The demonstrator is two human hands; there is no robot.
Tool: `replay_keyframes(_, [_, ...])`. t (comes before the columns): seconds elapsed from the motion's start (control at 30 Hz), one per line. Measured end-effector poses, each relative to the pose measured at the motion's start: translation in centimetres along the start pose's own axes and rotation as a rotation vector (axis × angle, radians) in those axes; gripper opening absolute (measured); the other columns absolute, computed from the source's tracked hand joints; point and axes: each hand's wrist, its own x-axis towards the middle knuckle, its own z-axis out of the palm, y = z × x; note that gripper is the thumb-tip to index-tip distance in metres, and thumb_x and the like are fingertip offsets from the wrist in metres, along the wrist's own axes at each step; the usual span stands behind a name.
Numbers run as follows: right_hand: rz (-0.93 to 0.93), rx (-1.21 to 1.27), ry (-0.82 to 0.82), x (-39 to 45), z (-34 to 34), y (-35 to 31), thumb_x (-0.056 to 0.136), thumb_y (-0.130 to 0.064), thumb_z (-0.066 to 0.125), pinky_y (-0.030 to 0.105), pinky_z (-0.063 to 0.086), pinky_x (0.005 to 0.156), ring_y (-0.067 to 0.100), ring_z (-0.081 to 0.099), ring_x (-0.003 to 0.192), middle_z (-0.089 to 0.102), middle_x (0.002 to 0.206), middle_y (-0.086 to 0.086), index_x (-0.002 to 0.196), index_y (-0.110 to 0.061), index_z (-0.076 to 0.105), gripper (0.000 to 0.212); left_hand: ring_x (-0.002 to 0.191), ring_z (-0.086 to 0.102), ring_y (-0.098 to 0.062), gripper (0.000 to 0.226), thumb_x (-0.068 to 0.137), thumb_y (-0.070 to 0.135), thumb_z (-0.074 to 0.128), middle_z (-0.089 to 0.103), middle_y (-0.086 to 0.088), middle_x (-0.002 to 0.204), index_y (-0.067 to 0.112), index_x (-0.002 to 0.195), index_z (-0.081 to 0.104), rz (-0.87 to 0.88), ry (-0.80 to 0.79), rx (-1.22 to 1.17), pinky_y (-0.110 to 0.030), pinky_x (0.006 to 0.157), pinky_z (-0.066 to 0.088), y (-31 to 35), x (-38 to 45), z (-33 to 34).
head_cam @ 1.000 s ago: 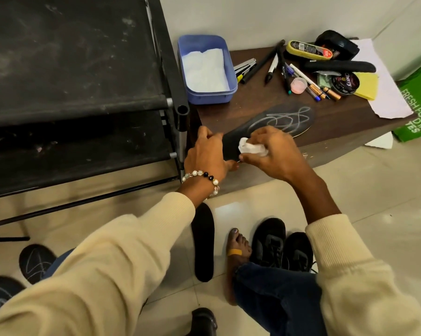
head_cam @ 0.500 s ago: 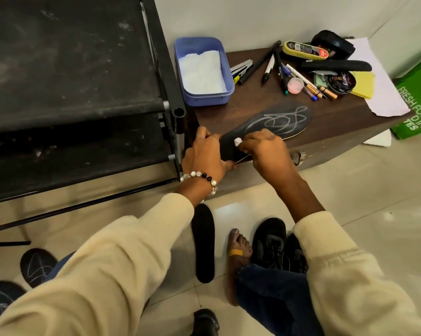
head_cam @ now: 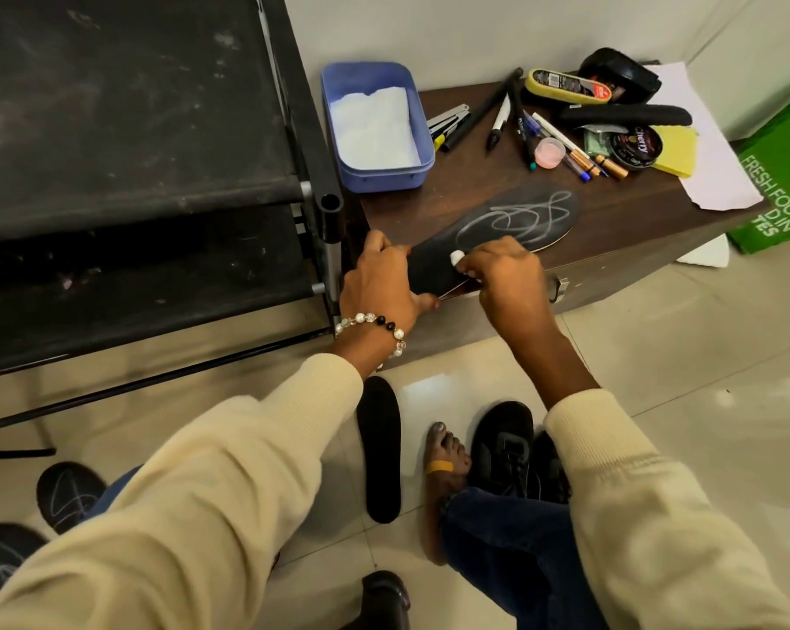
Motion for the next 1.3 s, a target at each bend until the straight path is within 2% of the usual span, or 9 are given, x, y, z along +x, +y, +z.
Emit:
replay_keyframes(0.17, [-0.016, -0.031, -0.044, -0.2, 0.1, -1.4, 0.089, -0.004, 0.055, 0.032, 0.045, 0.087, 0.028, 0.052, 0.112, 0.063, 0.116, 0.013, 0.118, -0.006, 0.065, 0.03, 0.103, 0.057, -0.025, 0.07, 0.069, 0.04, 0.083, 0.043, -0.001, 0.125, 0.018, 0.13, 0.056, 0.003, 0.0, -0.003, -0.031, 0.08, 0.046, 0.1, 0.1, 0.0])
replay_keyframes(0.3, [-0.168, 0.054, -0.007, -0.3, 1.1, -2.3, 0.056, 0.009, 0.079, 0.03, 0.051, 0.055, 0.032, 0.064, 0.07, 0.069, 0.073, 0.013, 0.079, -0.003, 0.075, 0.027, 0.105, 0.058, -0.027, 0.068, 0.069, 0.037, 0.083, 0.045, -0.002, 0.127, 0.016, 0.128, 0.057, -0.004, 0.001, -0.012, -0.034, 0.082, 0.048, 0.2, 0.2, -0.2])
replay_keyframes(0.47, [0.056, -0.038, 0.036, 2.2, 0.8, -1.4, 0.083, 0.001, 0.062, 0.036, 0.047, 0.08, 0.031, 0.054, 0.105, 0.066, 0.104, 0.015, 0.112, -0.002, 0.067, 0.03, 0.104, 0.056, -0.024, 0.069, 0.067, 0.038, 0.084, 0.045, -0.001, 0.124, 0.016, 0.127, 0.057, 0.006, -0.008, 0.021, -0.034, 0.082, 0.05, 0.1, 0.2, -0.2])
replay_keyframes(0.57, [0.104, -0.035, 0.023, 2.8, 0.9, -1.5, 0.089, -0.002, 0.053, 0.033, 0.044, 0.087, 0.028, 0.049, 0.113, 0.062, 0.112, 0.013, 0.12, -0.004, 0.062, 0.032, 0.106, 0.055, -0.023, 0.069, 0.067, 0.038, 0.084, 0.045, -0.001, 0.125, 0.017, 0.127, 0.058, 0.006, -0.012, 0.025, -0.033, 0.083, 0.049, 0.1, 0.3, -0.2])
replay_keyframes(0.8, [-0.092, 0.035, 0.025, 2.5, 2.0, -2.6, 0.066, 0.002, 0.076, 0.036, 0.051, 0.063, 0.036, 0.06, 0.083, 0.067, 0.081, 0.018, 0.089, 0.001, 0.072, 0.023, 0.098, 0.058, -0.022, 0.059, 0.067, 0.038, 0.083, 0.048, 0.0, 0.119, 0.017, 0.118, 0.062, 0.0, 0.0, 0.008, -0.034, 0.077, 0.049, 0.2, 0.3, -0.4])
replay_keyframes(0.9, [-0.013, 0.0, 0.123, 3.6, 1.9, -1.9, 0.078, -0.001, 0.068, 0.034, 0.048, 0.066, 0.035, 0.058, 0.088, 0.067, 0.084, 0.017, 0.092, 0.0, 0.072, 0.015, 0.101, 0.058, -0.023, 0.064, 0.065, 0.04, 0.084, 0.047, 0.0, 0.121, 0.016, 0.12, 0.061, 0.01, -0.002, 0.03, -0.037, 0.081, 0.052, 0.2, 0.2, -0.3])
replay_keyframes(1.03, [0.05, -0.034, 0.078, 4.3, 1.7, -1.8, 0.086, -0.001, 0.054, 0.036, 0.044, 0.08, 0.031, 0.052, 0.105, 0.066, 0.102, 0.016, 0.108, -0.002, 0.068, 0.025, 0.099, 0.059, -0.023, 0.064, 0.064, 0.041, 0.084, 0.047, 0.0, 0.12, 0.016, 0.119, 0.062, 0.003, -0.003, 0.031, -0.037, 0.08, 0.053, 0.1, 0.3, -0.2])
replay_keyframes(1.2, [-0.128, 0.038, 0.05, 3.2, 1.7, -2.1, 0.07, 0.003, 0.071, 0.033, 0.048, 0.062, 0.035, 0.061, 0.082, 0.068, 0.079, 0.017, 0.089, -0.001, 0.074, 0.019, 0.099, 0.058, -0.023, 0.062, 0.066, 0.04, 0.083, 0.047, 0.0, 0.121, 0.018, 0.12, 0.061, 0.0, -0.005, 0.008, -0.03, 0.074, 0.046, 0.3, 0.3, -0.3])
replay_keyframes(1.3, [-0.096, 0.016, 0.071, 3.7, 2.1, -1.7, 0.07, 0.002, 0.072, 0.031, 0.048, 0.06, 0.033, 0.061, 0.079, 0.069, 0.077, 0.015, 0.087, -0.002, 0.074, 0.017, 0.098, 0.059, -0.024, 0.062, 0.065, 0.041, 0.084, 0.047, -0.001, 0.12, 0.016, 0.118, 0.062, 0.002, -0.001, 0.025, -0.035, 0.078, 0.052, 0.3, 0.3, -0.3])
